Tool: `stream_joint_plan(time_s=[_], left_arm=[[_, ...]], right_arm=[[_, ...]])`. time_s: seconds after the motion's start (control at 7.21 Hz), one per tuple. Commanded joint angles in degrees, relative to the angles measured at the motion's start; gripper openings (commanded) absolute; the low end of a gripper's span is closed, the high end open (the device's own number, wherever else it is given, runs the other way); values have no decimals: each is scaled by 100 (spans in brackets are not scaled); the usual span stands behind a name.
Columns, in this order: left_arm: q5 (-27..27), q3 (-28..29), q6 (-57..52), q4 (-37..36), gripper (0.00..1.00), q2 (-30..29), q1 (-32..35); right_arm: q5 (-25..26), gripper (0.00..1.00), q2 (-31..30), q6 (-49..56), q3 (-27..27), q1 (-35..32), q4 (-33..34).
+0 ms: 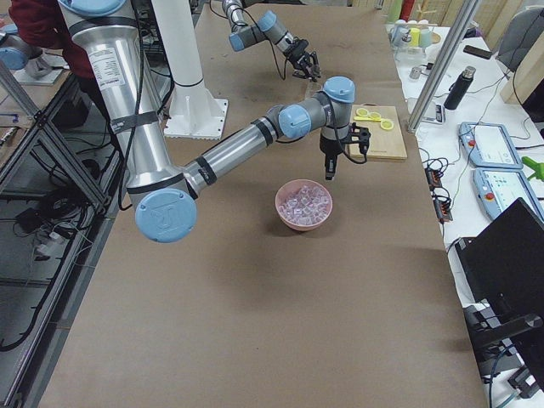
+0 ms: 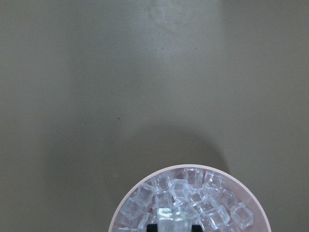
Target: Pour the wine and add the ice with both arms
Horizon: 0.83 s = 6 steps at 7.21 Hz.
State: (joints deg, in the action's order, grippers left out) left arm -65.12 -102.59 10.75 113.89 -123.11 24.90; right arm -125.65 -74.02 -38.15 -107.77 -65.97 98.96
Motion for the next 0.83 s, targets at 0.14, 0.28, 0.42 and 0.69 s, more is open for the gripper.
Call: stream_joint_plan(time_s=[0.14,0.28,0.42,0.69], left_arm=[[140,-33,-239,-322,0,-98,-11],[192,-24,-371,-402,0,-142,-11],[201,-33,-381,-612,0,-212,-3],[394,-15,-538,-885,0,-301,-11]], right_arm=[[-3,13,-7,0,-42,-3,0],[-3,13,-7,0,-59,-3,0],[-3,13,-7,0,-68,-3,0],[-3,13,-7,0,-77,-3,0]])
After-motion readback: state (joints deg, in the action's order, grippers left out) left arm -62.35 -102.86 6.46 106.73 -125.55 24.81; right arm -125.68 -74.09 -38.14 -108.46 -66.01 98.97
